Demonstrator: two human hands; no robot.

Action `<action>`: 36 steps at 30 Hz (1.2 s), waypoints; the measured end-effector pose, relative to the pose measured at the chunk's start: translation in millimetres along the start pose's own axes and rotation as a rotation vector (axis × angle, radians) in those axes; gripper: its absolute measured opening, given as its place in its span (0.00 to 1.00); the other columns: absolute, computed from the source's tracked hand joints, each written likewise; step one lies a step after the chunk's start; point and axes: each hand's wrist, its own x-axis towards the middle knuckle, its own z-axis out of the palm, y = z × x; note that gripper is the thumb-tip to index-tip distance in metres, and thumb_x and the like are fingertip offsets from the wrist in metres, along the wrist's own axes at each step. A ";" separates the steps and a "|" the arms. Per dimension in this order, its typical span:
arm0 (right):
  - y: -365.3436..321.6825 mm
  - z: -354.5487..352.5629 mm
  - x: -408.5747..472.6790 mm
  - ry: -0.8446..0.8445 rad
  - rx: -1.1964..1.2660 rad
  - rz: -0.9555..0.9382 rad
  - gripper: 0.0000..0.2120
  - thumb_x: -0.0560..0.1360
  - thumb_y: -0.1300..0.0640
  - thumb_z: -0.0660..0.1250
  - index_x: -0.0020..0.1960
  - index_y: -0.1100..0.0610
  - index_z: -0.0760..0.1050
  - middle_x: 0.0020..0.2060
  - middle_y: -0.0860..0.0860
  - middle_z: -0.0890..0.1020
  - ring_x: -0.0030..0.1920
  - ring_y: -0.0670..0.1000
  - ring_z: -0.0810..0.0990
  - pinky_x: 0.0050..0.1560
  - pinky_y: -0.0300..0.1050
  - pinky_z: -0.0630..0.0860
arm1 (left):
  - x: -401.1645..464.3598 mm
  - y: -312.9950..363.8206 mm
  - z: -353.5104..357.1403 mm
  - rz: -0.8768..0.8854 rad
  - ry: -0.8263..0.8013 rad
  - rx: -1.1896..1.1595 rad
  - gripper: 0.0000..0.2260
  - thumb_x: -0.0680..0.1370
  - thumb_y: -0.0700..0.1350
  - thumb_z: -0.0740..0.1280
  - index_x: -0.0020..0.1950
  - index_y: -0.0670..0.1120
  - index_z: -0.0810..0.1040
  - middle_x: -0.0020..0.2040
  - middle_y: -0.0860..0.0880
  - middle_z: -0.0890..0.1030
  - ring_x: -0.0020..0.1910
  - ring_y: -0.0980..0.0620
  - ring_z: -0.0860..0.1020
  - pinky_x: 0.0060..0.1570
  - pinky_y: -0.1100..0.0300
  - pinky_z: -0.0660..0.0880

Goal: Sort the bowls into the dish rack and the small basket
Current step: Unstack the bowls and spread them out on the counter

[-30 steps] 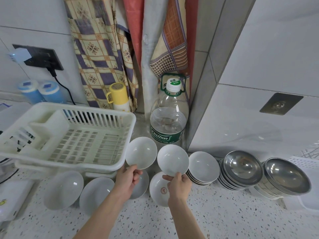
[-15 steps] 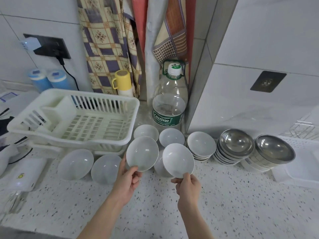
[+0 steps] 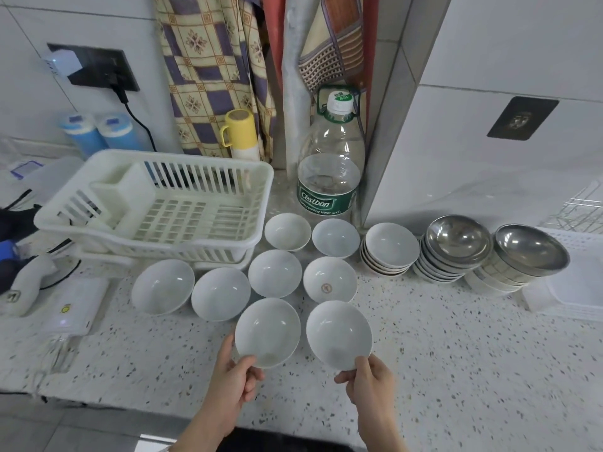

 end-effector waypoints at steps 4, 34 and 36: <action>2.4 5.2 2.8 -0.012 -0.060 -0.001 0.11 0.77 0.66 0.56 0.44 0.63 0.77 0.26 0.62 0.81 0.20 0.48 0.64 0.23 0.40 0.64 | 1.6 -1.9 -1.6 0.001 0.013 0.057 0.26 0.80 0.34 0.61 0.66 0.64 0.68 0.28 0.42 0.77 0.21 0.55 0.66 0.20 0.63 0.62; 25.6 4.8 11.7 -0.114 -0.067 0.058 0.12 0.79 0.63 0.55 0.53 0.55 0.76 0.29 0.58 0.83 0.19 0.47 0.64 0.21 0.38 0.63 | 11.6 -9.2 0.6 0.040 0.068 0.175 0.25 0.80 0.37 0.62 0.69 0.63 0.68 0.28 0.45 0.77 0.22 0.55 0.64 0.21 0.62 0.60; 26.2 4.0 12.4 -0.118 -0.072 0.055 0.12 0.79 0.63 0.55 0.54 0.55 0.76 0.29 0.58 0.83 0.19 0.47 0.64 0.20 0.38 0.63 | 12.3 -10.5 2.3 0.043 0.075 0.170 0.24 0.80 0.37 0.62 0.69 0.64 0.68 0.28 0.45 0.77 0.22 0.55 0.64 0.21 0.62 0.61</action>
